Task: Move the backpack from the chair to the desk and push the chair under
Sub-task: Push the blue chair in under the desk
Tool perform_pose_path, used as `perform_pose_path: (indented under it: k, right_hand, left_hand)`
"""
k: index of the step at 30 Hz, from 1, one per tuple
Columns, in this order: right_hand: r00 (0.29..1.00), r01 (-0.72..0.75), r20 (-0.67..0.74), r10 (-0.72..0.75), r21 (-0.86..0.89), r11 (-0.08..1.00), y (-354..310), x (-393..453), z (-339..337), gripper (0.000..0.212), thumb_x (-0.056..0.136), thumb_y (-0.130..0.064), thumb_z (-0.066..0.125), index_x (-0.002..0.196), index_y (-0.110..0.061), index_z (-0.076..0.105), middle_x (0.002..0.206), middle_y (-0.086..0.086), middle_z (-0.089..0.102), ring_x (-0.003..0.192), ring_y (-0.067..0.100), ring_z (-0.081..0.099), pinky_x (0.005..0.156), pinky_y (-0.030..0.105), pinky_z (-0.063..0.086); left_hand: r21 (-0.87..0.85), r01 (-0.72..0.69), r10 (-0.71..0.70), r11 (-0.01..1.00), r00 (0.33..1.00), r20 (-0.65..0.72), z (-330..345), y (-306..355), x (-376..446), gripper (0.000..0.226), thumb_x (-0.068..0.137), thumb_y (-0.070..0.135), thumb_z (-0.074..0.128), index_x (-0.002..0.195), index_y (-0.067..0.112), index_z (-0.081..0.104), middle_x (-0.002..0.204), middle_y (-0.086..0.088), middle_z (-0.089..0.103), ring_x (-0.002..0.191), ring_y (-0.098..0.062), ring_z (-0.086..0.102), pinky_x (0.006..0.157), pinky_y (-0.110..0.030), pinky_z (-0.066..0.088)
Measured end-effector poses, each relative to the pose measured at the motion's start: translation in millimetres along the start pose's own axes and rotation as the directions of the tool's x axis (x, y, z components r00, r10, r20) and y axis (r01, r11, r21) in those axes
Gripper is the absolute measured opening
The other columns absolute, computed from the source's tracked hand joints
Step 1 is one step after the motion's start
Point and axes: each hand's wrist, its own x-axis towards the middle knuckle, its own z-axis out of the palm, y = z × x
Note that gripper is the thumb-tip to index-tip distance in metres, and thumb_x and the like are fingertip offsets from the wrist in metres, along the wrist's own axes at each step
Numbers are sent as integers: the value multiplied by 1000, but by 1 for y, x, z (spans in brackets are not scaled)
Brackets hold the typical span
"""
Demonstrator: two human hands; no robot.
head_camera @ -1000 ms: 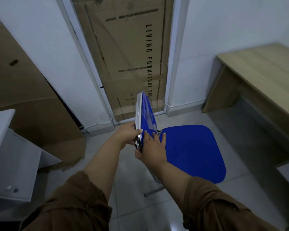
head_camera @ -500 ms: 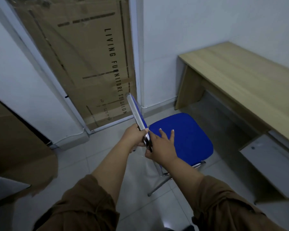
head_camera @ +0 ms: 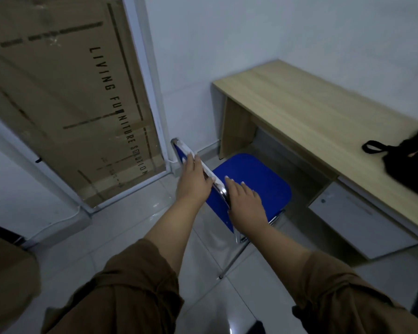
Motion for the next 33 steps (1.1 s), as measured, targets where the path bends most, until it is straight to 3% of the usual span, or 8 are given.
perform_pose_path:
  k: [2,4,7,11,15,22,28,33]
  right_hand:
    - [996,80,-37,-80,-12,997,-10,-1,2,87,91,-4,52,155,-18,-6,166,8,1,152,28,3,122,45,19]
    - [986,164,-27,-166,-79,983,-20,-1,5,85,92,-2,44,153,-16,-13,164,7,-15,152,26,-10,124,45,11]
    - [985,166,-14,-173,-209,964,-24,-1,16,87,93,-8,40,146,-17,-28,161,6,-27,149,31,-21,122,55,5]
    - [989,119,-43,-139,-318,941,-22,5,20,95,91,-13,44,144,-26,-34,156,1,-36,146,36,-26,116,68,-1]
    - [993,78,-60,-101,-308,948,-15,18,21,97,92,-21,48,144,-33,-34,158,-5,-34,147,35,-25,111,74,-3]
    - [997,32,-62,-51,-283,959,13,44,15,99,86,-55,52,149,-38,-22,162,-7,-23,149,33,-19,108,77,-2]
    - [997,-9,-78,-14,-295,956,64,71,1,99,84,-56,55,149,-41,-18,163,-9,-19,150,33,-16,109,77,-3]
    - [997,-15,-74,-6,-286,958,110,92,-13,97,87,-54,53,148,-42,-22,156,-11,-34,149,33,-20,110,75,-2]
  left_hand:
    - [211,-162,160,964,987,25,-8,-12,12,68,99,32,43,155,12,11,165,-5,-1,153,-24,3,124,-44,13]
    - [295,-261,227,919,963,144,-15,-30,23,62,102,33,35,155,14,8,165,-4,-3,153,-24,-1,124,-45,10]
    - [270,-354,279,896,919,280,-20,-51,30,63,103,26,33,155,18,-2,164,0,-12,152,-23,-8,123,-49,9]
    - [250,-376,296,892,905,306,-19,-51,37,66,103,23,32,154,19,-9,163,1,-20,151,-26,-13,124,-47,4]
    - [255,-368,277,894,903,329,-18,-41,50,66,103,26,31,154,18,-11,162,1,-24,151,-25,-14,123,-45,-1]
    - [219,-350,258,911,896,362,-6,-15,78,68,103,30,31,154,20,-13,160,3,-28,151,-25,-16,123,-47,4]
    - [172,-368,286,914,883,371,20,21,110,69,103,29,32,153,20,-14,160,4,-30,150,-27,-18,123,-50,4]
    - [157,-369,289,916,880,377,41,58,135,68,103,30,32,153,19,-14,160,3,-30,150,-27,-16,123,-50,6]
